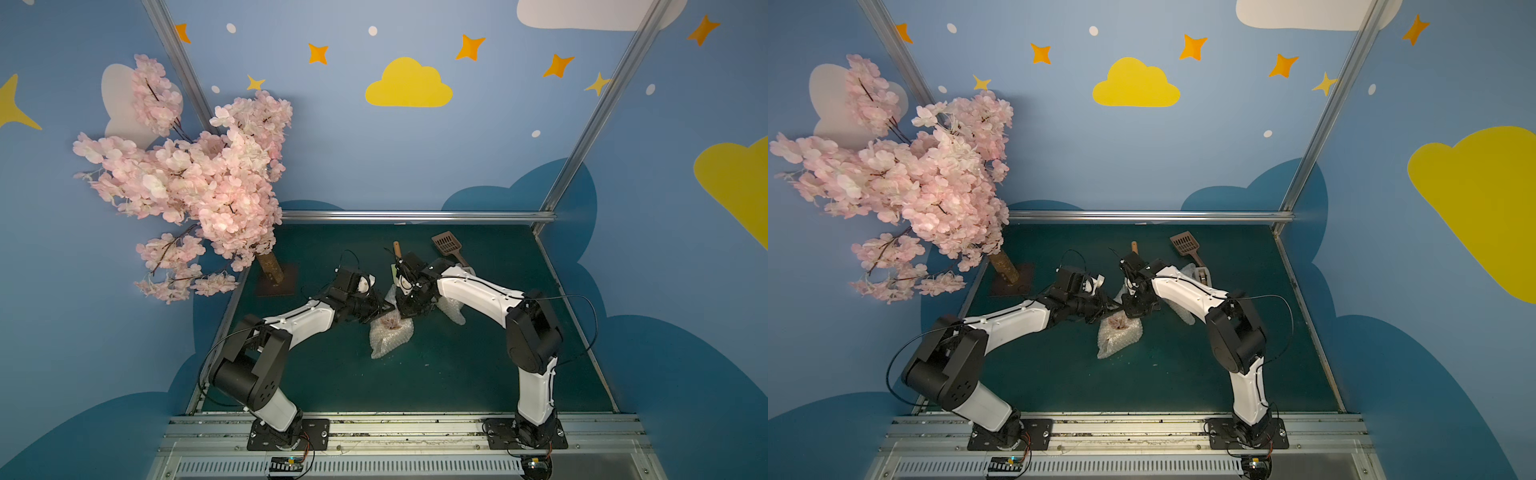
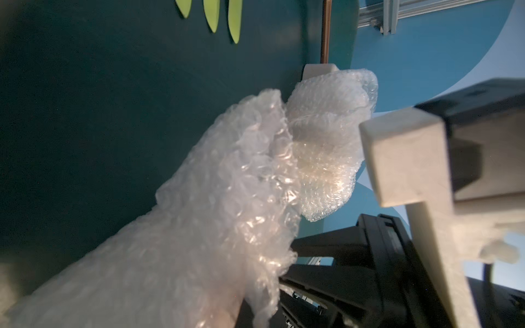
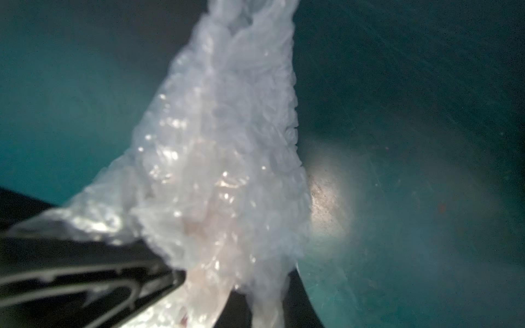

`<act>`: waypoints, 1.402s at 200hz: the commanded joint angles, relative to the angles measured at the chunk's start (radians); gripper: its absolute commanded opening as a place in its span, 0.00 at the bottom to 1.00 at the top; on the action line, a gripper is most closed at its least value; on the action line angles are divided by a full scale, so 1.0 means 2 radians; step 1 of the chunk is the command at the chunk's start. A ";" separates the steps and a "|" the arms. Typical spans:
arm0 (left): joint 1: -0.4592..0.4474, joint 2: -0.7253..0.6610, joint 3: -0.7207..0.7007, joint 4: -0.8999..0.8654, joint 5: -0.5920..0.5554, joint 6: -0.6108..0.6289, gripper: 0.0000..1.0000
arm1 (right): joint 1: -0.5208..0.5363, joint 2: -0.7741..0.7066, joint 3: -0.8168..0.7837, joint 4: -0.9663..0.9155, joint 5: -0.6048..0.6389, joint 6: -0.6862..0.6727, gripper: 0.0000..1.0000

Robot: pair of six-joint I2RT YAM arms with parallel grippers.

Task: Wrap mugs in bubble wrap
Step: Wrap the mug in bubble wrap.

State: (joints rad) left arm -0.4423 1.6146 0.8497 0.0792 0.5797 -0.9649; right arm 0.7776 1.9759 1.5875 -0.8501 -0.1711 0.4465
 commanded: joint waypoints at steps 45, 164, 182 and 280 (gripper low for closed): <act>-0.039 0.059 0.044 -0.137 -0.022 0.038 0.03 | -0.017 -0.002 -0.006 0.019 -0.012 0.053 0.00; -0.051 0.084 0.077 -0.315 -0.058 0.157 0.03 | -0.018 -0.057 -0.039 0.058 -0.043 0.026 0.31; -0.051 0.096 0.093 -0.344 -0.066 0.176 0.03 | -0.020 -0.075 -0.054 0.071 -0.048 0.018 0.40; -0.053 0.142 0.132 -0.361 -0.105 0.249 0.03 | -0.059 -0.116 -0.116 0.137 -0.094 0.002 0.65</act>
State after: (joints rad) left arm -0.5236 1.7969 1.1557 -0.4603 0.4744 -0.5369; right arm 0.6674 1.7226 1.3720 -0.6033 -0.3420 0.4797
